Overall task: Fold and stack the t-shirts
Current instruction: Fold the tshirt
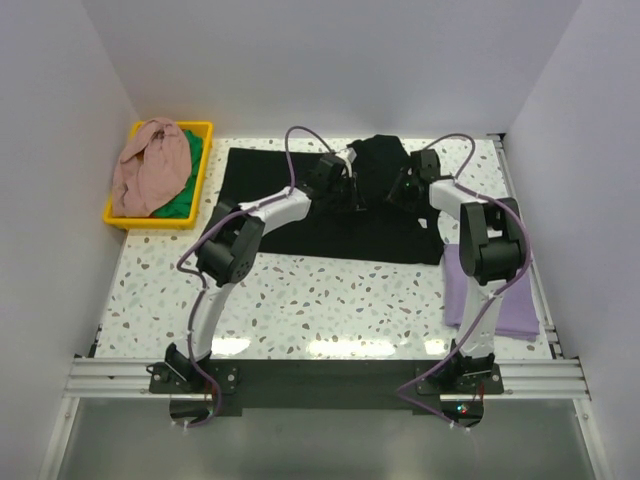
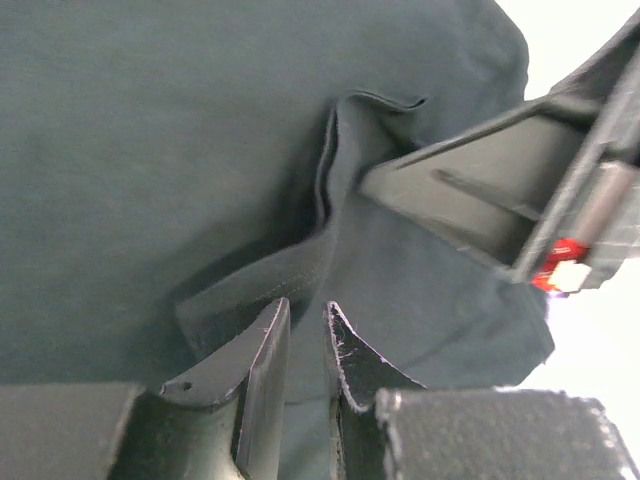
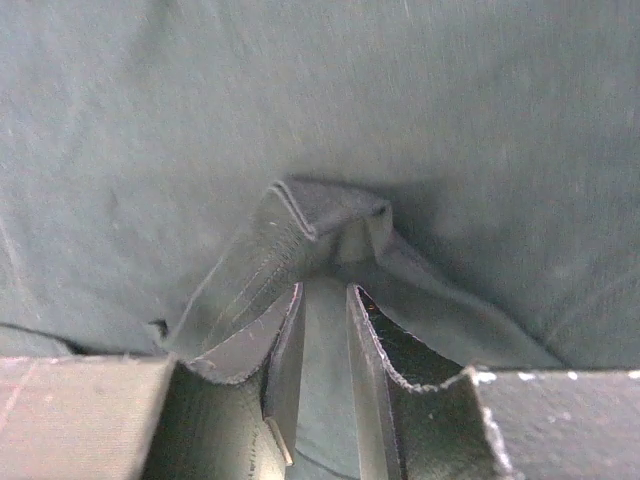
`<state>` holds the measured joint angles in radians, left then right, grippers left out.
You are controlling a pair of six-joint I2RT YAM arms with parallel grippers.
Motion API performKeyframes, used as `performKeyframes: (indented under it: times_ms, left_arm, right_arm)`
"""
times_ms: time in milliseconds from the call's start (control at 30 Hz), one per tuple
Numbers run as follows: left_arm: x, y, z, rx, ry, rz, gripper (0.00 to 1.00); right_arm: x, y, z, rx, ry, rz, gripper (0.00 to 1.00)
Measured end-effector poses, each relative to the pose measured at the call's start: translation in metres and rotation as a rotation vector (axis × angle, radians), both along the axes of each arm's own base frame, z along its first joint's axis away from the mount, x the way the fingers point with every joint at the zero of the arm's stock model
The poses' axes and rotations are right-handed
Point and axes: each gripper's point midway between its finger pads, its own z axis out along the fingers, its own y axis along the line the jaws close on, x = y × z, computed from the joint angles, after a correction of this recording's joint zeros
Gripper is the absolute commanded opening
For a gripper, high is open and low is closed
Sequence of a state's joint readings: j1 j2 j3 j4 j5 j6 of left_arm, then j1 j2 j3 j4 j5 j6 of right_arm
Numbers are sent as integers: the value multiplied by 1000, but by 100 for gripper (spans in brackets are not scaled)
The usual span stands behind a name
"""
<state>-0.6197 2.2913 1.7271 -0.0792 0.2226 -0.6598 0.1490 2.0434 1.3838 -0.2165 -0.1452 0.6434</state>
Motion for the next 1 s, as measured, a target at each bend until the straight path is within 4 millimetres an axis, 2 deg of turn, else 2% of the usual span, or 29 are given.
performKeyframes:
  times_ms: [167,300,467,667,800,900,1000]
  left_arm:
    - [14,14,-14,47,8,57,24]
    - [17,26,-33,87,38,81,24]
    - [22,31,-32,87,36,92,29]
    - [31,39,-28,73,33,95,35]
    - [42,49,-22,52,30,105,37]
    - [49,60,-13,38,24,120,39]
    - [47,80,3,47,14,163,42]
  right_arm:
    - [20,-6,9,-10,-28,-8,32]
    - [31,-20,15,-25,-44,-37,33]
    - [36,-35,10,-58,-34,-57,34]
    - [30,-41,-1,-92,4,-55,38]
    - [29,-45,1,-120,3,-57,40]
    - [27,-50,15,-141,-15,-61,41]
    - [22,-53,41,-150,-61,-67,41]
